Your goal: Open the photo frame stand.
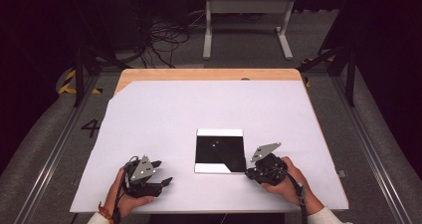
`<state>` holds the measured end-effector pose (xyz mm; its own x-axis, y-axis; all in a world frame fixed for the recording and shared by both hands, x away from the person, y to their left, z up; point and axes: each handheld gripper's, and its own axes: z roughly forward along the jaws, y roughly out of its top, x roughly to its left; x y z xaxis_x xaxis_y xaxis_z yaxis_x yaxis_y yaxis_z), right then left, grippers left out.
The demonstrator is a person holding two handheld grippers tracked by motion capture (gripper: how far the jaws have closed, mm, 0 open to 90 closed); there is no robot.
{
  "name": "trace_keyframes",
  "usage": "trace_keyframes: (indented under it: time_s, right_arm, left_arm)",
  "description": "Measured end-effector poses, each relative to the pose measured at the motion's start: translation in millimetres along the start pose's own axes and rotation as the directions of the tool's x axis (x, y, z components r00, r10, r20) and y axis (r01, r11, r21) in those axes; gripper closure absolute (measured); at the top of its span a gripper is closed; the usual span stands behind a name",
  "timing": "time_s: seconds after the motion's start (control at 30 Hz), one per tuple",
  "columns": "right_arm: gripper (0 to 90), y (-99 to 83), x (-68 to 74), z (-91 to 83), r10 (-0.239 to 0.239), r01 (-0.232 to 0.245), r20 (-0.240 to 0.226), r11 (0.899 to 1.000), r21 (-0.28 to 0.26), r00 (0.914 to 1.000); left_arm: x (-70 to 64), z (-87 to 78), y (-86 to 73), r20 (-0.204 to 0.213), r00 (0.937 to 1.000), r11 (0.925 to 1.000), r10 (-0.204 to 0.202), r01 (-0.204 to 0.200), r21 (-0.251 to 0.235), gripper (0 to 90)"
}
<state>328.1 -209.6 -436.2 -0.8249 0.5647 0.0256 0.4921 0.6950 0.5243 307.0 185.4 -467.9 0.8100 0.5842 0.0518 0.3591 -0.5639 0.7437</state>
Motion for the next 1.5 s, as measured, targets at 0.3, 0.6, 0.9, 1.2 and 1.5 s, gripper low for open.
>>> trace_keyframes:
  time_s: [0.3, 0.6, 0.9, 1.2, 1.5]
  right_arm:
    - [80.9, 6.2, -1.2, 0.3, 0.004, -0.004, 0.002, 0.999, 0.047, 1.0]
    - [77.3, 8.8, -0.3, 2.1, -0.006, 0.006, 0.007, 0.999, 0.048, 1.0]
    - [71.1, -0.5, -10.7, 1.9, 0.094, -0.098, -0.085, 0.994, -0.042, 0.992]
    - [64.4, -4.3, -17.4, 2.5, 0.193, -0.209, -0.138, 0.972, -0.11, 0.9715]
    - [61.1, -5.3, -22.4, -0.7, 0.238, -0.27, -0.19, 0.95, -0.159, 0.9524]
  left_arm:
    - [-4.0, -1.6, 1.3, 0.005, 0.9999, 0.9999, 0.014, -0.014, -0.006, 32.8]
    - [-7.7, -1.2, 1.2, 0.018, 0.9997, 0.9998, 0.019, -0.019, -0.006, 32.3]
    - [-7.7, 1.1, 2.2, 0.023, 0.9995, 0.9998, 0.021, -0.021, 0.004, 32.0]
    - [-8.2, 0.3, 2.3, 0.029, 0.9994, 0.9998, 0.02, -0.02, 0.003, 29.3]
    - [-8.5, 0.7, 2.8, 0.03, 0.9993, 0.9997, 0.022, -0.022, 0.006, 29.1]
